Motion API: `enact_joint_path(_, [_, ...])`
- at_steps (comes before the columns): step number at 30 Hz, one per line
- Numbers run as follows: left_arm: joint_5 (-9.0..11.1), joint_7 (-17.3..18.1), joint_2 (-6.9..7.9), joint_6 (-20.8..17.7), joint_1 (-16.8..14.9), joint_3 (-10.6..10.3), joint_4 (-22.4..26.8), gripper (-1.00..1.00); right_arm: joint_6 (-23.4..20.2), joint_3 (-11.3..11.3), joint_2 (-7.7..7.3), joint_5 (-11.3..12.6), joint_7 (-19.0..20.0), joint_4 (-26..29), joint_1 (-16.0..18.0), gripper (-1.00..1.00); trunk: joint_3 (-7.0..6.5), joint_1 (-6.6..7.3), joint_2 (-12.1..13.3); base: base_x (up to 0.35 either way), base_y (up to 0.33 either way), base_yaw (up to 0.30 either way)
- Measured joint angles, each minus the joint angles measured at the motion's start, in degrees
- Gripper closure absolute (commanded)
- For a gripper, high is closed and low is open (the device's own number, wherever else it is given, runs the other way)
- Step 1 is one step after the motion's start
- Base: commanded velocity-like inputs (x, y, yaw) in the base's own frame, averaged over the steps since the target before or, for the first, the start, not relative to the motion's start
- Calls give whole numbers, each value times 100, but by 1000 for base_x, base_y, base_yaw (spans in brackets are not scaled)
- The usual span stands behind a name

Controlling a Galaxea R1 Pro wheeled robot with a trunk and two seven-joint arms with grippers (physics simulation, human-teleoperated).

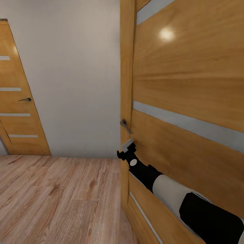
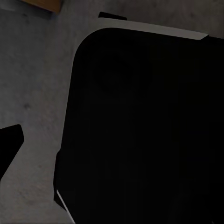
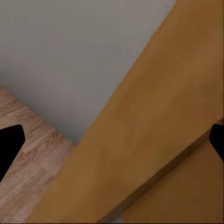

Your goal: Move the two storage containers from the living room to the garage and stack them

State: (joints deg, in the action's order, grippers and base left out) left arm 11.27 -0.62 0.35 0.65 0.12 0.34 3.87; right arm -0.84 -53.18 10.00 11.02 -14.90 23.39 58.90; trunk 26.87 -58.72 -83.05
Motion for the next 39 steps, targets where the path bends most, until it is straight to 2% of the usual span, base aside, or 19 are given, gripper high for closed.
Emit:
enact_joint_path(5, [0, 1, 0, 0, 0, 0, 1, -100, 15, 13, 0, 8, -6, -231, -13, -100, 0, 0, 0, 9, 0, 0])
enact_joint_path(19, [0, -1, 0, -1, 3, 1, 2, -100, 82, 59, 0, 4, -24, -290, -1, -100, 1, 0, 0, 1, 0, 0])
enact_joint_path(25, [0, -2, 0, -1, 2, 1, 2, -100, 317, 63, 0, -7, -67, -243, -1, -100, 1, -1, 0, 0, 0, 0])
enact_joint_path(35, [0, -2, 5, 0, -1, 0, 0, -100, 515, -1, 0, -9, -410, -270, -3, -100, 1, -1, 0, 0, 0, 0])
enact_joint_path(39, [0, -2, 1, 0, 1, 0, -1, -100, 535, -2, 0, -1, -835, -278, -3, -100, 1, -1, 0, 0, 0, 0])
